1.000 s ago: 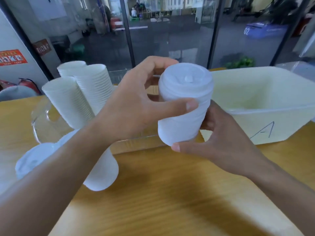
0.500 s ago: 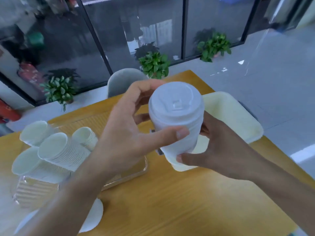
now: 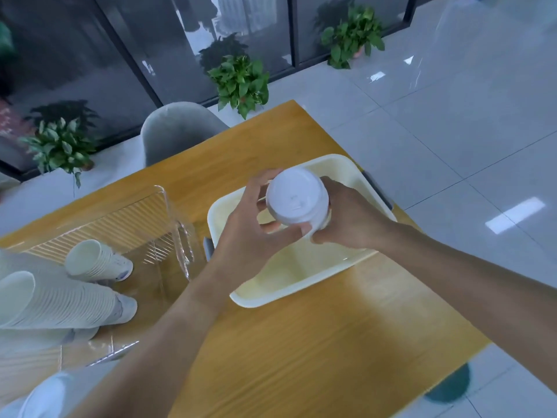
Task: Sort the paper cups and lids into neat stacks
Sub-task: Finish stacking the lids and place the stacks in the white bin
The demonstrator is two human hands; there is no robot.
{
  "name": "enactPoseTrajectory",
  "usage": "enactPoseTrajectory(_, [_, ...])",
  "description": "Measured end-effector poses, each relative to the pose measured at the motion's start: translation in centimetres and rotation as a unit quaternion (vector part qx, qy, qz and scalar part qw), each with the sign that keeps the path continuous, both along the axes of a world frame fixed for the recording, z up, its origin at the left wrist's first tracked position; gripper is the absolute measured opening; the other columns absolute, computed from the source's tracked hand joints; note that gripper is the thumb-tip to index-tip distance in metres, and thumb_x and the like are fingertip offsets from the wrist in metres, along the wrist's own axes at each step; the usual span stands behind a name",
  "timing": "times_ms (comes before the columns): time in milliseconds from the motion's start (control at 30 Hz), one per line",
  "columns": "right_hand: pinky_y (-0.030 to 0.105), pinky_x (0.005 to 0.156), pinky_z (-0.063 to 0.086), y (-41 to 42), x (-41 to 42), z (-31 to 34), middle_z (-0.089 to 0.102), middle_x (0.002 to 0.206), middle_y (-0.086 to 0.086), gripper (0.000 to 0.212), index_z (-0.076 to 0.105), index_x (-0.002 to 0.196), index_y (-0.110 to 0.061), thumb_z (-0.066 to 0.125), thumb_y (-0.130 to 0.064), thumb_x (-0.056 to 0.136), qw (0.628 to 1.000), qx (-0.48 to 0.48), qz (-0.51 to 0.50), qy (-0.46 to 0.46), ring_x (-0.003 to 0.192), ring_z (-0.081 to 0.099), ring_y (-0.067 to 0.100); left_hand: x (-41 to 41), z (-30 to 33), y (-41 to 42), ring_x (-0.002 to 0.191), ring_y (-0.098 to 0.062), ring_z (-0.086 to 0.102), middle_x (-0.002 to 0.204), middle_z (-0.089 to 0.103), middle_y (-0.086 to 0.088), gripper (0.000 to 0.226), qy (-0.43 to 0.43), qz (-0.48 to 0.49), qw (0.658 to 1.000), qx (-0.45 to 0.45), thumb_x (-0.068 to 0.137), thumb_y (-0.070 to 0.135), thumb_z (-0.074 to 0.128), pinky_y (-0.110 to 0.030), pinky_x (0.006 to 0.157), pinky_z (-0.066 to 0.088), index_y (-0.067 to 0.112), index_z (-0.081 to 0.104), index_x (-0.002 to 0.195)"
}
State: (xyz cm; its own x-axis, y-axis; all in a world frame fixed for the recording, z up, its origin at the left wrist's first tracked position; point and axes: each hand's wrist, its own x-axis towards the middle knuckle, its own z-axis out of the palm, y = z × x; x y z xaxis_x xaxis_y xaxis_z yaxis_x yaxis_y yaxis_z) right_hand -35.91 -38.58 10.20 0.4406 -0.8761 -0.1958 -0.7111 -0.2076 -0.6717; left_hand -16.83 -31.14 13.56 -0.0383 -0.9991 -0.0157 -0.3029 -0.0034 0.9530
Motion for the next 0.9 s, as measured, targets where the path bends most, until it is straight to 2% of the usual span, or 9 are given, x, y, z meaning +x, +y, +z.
enactPoseTrajectory(100, [0.032, 0.072, 0.052, -0.9, 0.4, -1.2, 0.062, 0.122, -0.001, 0.078, 0.049, 0.135, -0.016, 0.088, -0.012, 0.068, 0.999, 0.009, -0.018, 0.041, 0.101, 0.061, 0.021, -0.5, -1.6, -0.8, 0.128, -0.004, 0.056, 0.136, 0.056, 0.020, 0.079, -0.002, 0.012, 1.000, 0.015, 0.078, 0.022, 0.091, -0.029, 0.092, 0.056, 0.043, 0.046, 0.139])
enactPoseTrajectory(200, [0.029, 0.062, 0.044, -1.6, 0.8, -2.4, 0.062, 0.120, 0.000, 0.073, 0.049, 0.134, -0.017, 0.084, -0.007, 0.071, 0.996, 0.037, -0.044, 0.063, 0.094, 0.058, 0.020, -0.6, -3.4, -1.5, 0.127, -0.006, 0.057, 0.133, 0.055, 0.025, 0.080, -0.007, 0.017, 0.999, 0.033, 0.078, 0.022, 0.091, -0.037, 0.100, 0.055, 0.045, 0.045, 0.138])
enactPoseTrajectory(367, [0.030, 0.068, 0.044, -3.1, 1.5, -4.3, 0.058, 0.125, 0.008, 0.063, 0.049, 0.130, -0.024, 0.078, -0.008, 0.078, 0.987, 0.085, -0.072, 0.116, 0.102, 0.057, 0.023, -0.9, -5.3, -3.1, 0.127, -0.002, 0.054, 0.138, 0.052, 0.021, 0.080, -0.008, 0.019, 0.999, 0.042, 0.078, 0.021, 0.091, -0.037, 0.110, 0.049, 0.036, 0.043, 0.140])
enactPoseTrajectory(433, [0.031, 0.071, 0.046, -3.5, 1.8, -4.5, 0.058, 0.129, 0.008, 0.072, 0.043, 0.142, -0.023, 0.077, -0.007, 0.080, 0.984, 0.112, -0.087, 0.108, 0.110, 0.060, 0.026, -1.1, -6.0, -3.6, 0.124, 0.003, 0.053, 0.134, 0.051, 0.027, 0.079, 0.000, 0.022, 0.999, 0.046, 0.078, 0.017, 0.090, -0.034, 0.109, 0.048, 0.032, 0.043, 0.140])
enactPoseTrajectory(500, [0.031, 0.068, 0.046, -3.7, 1.8, -4.5, 0.060, 0.129, 0.006, 0.076, 0.040, 0.146, -0.023, 0.076, -0.008, 0.081, 0.980, 0.134, -0.106, 0.098, 0.105, 0.062, 0.027, -1.3, -6.8, -4.0, 0.123, 0.006, 0.052, 0.129, 0.050, 0.035, 0.079, -0.001, 0.021, 0.999, 0.049, 0.080, 0.014, 0.089, -0.032, 0.108, 0.048, 0.030, 0.042, 0.141])
enactPoseTrajectory(567, [0.030, 0.062, 0.044, -3.7, 1.8, -4.6, 0.064, 0.122, 0.003, 0.069, 0.046, 0.142, -0.024, 0.075, -0.010, 0.082, 0.978, 0.147, -0.118, 0.088, 0.099, 0.064, 0.025, -1.5, -7.4, -4.2, 0.124, 0.005, 0.051, 0.129, 0.050, 0.034, 0.079, -0.002, 0.020, 0.999, 0.046, 0.080, 0.011, 0.088, -0.030, 0.108, 0.048, 0.029, 0.041, 0.142])
enactPoseTrajectory(667, [0.027, 0.059, 0.043, -3.7, 1.5, -4.3, 0.069, 0.104, -0.003, 0.043, 0.059, 0.122, -0.024, 0.072, -0.009, 0.085, 0.978, 0.157, -0.122, 0.065, 0.090, 0.063, 0.019, -2.0, -7.8, -4.6, 0.124, 0.005, 0.050, 0.129, 0.049, 0.032, 0.080, -0.005, 0.026, 0.999, 0.039, 0.079, 0.009, 0.087, -0.022, 0.104, 0.047, 0.027, 0.041, 0.142])
enactPoseTrajectory(733, [0.029, 0.062, 0.046, -3.6, 1.2, -3.8, 0.070, 0.096, -0.003, 0.032, 0.066, 0.112, -0.023, 0.069, -0.007, 0.085, 0.977, 0.162, -0.137, 0.037, 0.088, 0.064, 0.020, -2.2, -7.7, -4.8, 0.123, 0.004, 0.051, 0.128, 0.050, 0.032, 0.080, -0.007, 0.028, 0.999, 0.042, 0.079, 0.011, 0.088, -0.016, 0.101, 0.046, 0.028, 0.041, 0.142])
enactPoseTrajectory(900, [0.036, 0.077, 0.056, -2.7, -0.2, -2.5, 0.066, 0.109, 0.000, 0.040, 0.060, 0.124, -0.022, 0.067, -0.011, 0.086, 0.970, 0.156, -0.181, 0.033, 0.098, 0.064, 0.023, -3.5, -7.5, -5.1, 0.122, -0.004, 0.054, 0.136, 0.055, 0.017, 0.082, -0.036, 0.015, 0.998, 0.057, 0.078, 0.021, 0.090, -0.011, 0.095, 0.044, 0.030, 0.041, 0.142])
